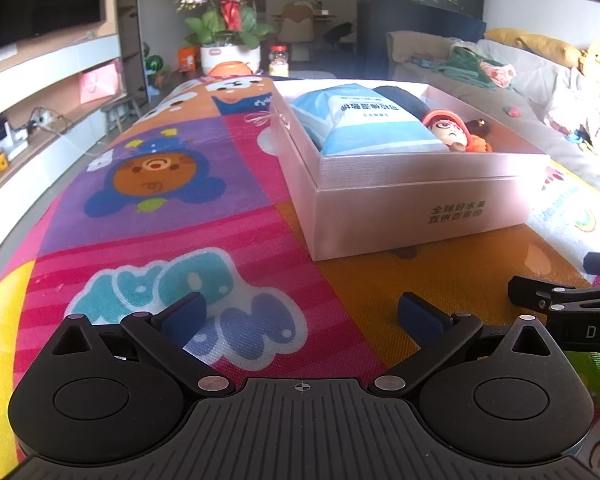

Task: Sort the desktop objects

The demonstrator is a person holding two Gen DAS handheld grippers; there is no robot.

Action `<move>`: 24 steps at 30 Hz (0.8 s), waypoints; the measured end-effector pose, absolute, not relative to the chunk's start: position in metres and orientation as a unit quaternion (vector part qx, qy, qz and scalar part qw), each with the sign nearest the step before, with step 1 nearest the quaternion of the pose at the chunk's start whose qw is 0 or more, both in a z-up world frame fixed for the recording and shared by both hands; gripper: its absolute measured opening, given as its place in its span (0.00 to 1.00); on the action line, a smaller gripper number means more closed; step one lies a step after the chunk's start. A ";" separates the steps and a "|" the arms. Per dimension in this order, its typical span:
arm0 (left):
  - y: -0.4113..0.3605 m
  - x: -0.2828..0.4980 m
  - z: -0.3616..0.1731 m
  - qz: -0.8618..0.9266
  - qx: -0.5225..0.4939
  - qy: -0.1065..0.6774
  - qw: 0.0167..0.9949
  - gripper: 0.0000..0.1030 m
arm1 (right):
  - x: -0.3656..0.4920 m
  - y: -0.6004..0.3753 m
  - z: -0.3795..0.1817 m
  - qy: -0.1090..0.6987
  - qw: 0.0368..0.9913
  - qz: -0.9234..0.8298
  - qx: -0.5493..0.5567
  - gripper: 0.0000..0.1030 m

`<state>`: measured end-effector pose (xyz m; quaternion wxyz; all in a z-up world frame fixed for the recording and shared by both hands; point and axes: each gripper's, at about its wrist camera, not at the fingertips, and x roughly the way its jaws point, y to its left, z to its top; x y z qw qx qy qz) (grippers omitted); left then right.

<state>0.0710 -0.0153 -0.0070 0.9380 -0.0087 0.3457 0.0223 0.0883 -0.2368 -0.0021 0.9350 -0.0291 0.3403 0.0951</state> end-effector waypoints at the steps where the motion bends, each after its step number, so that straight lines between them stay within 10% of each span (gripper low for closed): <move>1: -0.015 0.072 -0.007 0.021 -0.008 0.348 0.937 1.00 | 0.088 -0.236 -0.002 0.340 0.935 0.095 -0.030 1.00; 24: -0.012 0.069 -0.007 0.038 -0.019 0.357 0.933 1.00 | 0.088 -0.237 -0.002 0.340 0.935 0.095 -0.030 1.00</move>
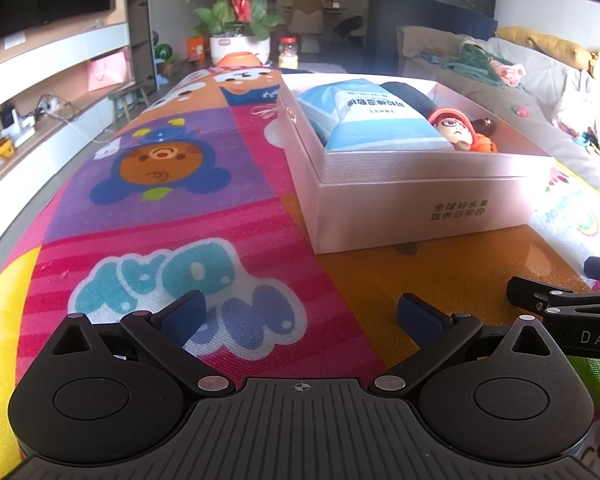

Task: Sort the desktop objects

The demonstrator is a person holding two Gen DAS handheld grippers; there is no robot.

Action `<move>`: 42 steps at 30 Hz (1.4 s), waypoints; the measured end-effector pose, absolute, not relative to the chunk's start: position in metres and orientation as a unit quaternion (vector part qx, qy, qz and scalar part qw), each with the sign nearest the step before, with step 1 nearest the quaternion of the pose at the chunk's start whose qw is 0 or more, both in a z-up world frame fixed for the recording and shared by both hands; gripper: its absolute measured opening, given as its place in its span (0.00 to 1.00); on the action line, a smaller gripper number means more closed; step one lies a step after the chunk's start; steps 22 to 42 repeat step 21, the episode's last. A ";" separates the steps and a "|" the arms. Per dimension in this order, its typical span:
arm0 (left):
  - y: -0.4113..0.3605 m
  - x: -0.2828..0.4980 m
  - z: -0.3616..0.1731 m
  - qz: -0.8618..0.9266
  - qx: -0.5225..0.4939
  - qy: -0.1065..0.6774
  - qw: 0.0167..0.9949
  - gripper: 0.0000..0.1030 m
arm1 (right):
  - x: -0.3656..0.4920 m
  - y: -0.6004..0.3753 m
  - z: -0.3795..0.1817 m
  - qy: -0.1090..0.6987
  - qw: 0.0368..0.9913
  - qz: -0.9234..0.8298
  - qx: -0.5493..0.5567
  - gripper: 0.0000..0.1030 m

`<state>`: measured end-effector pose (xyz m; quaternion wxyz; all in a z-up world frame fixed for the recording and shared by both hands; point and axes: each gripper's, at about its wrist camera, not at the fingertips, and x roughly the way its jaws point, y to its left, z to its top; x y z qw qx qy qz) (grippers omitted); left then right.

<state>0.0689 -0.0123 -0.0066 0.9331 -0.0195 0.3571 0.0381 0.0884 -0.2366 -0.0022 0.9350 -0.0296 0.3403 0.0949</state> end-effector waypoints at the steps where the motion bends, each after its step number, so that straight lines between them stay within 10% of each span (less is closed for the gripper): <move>1: -0.012 0.069 -0.006 0.038 -0.019 0.357 0.933 1.00 | 0.088 -0.237 -0.002 0.340 0.935 0.095 -0.030 1.00; 42: -0.013 0.069 -0.006 0.039 -0.018 0.359 0.932 1.00 | 0.088 -0.237 -0.002 0.340 0.935 0.095 -0.030 1.00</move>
